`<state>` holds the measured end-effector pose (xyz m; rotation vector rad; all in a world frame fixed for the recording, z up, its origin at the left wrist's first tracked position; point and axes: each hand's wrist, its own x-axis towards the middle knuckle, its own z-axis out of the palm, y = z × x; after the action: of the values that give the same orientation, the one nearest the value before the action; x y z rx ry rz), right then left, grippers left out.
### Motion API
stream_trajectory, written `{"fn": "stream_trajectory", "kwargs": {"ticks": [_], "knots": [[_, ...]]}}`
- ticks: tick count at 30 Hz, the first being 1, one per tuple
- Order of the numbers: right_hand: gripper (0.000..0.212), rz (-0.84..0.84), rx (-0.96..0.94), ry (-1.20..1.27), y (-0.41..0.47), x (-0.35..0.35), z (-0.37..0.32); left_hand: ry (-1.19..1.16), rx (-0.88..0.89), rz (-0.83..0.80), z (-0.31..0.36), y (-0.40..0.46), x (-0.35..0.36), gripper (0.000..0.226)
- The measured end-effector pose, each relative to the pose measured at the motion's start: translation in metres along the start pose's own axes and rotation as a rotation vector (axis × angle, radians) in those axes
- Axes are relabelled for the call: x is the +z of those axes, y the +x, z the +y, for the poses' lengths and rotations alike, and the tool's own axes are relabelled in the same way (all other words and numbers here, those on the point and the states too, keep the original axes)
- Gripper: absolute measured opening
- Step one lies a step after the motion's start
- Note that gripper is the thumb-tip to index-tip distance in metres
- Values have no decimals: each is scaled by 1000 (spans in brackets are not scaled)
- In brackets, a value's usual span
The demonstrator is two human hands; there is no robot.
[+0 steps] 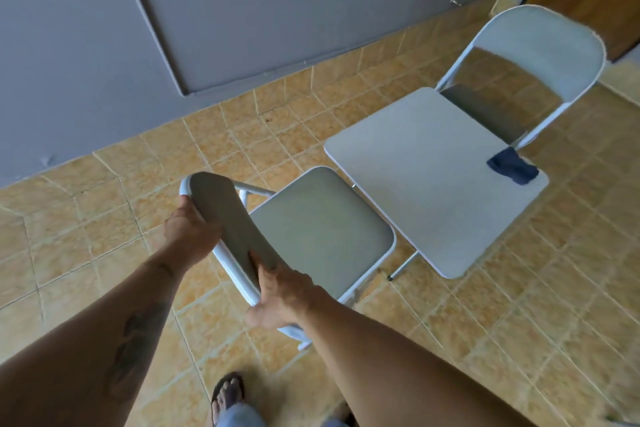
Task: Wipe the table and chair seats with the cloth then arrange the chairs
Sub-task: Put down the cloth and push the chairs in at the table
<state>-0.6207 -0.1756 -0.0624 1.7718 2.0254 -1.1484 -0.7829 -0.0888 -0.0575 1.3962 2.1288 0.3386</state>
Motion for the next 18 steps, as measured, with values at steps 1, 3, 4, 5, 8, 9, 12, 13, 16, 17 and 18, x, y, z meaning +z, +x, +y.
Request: {"fn": "stream_trajectory", "kwargs": {"ticks": [1, 3, 4, 5, 8, 9, 12, 13, 16, 17, 18], "knots": [[94, 3, 21, -10, -3, -1, 4, -5, 4, -3, 4, -3, 3, 56], [89, 34, 52, -10, -8, -4, 8, -27, 12, -2, 13, -4, 6, 57], [89, 54, 65, -4, -9, -5, 9, -44, 14, -4, 17, -3, 6, 55], [90, 71, 83, 0, -12, -7, 7, -55, 25, -14, 19, 0, 7, 54], [88, 119, 143, -1, -14, -9, 4, -70, 71, -66, 26, 11, 9, 72], [86, 143, 171, 4, -14, -10, 3, -67, 92, -78, 28, 14, 9, 80], [80, 200, 228, -6, -14, -14, 1, -67, 150, -146, 32, 25, 14, 85], [78, 205, 246, -11, -14, -16, -1, -60, 175, -166, 35, 29, 12, 83], [67, 235, 347, 53, -10, -18, -9, -17, 261, -256, 41, 44, -4, 80], [64, 244, 373, 69, -8, -19, -12, 22, 312, -289, 38, 51, -11, 78], [63, 242, 380, 73, -7, -19, -14, 82, 352, -324, 34, 59, -19, 77]]}}
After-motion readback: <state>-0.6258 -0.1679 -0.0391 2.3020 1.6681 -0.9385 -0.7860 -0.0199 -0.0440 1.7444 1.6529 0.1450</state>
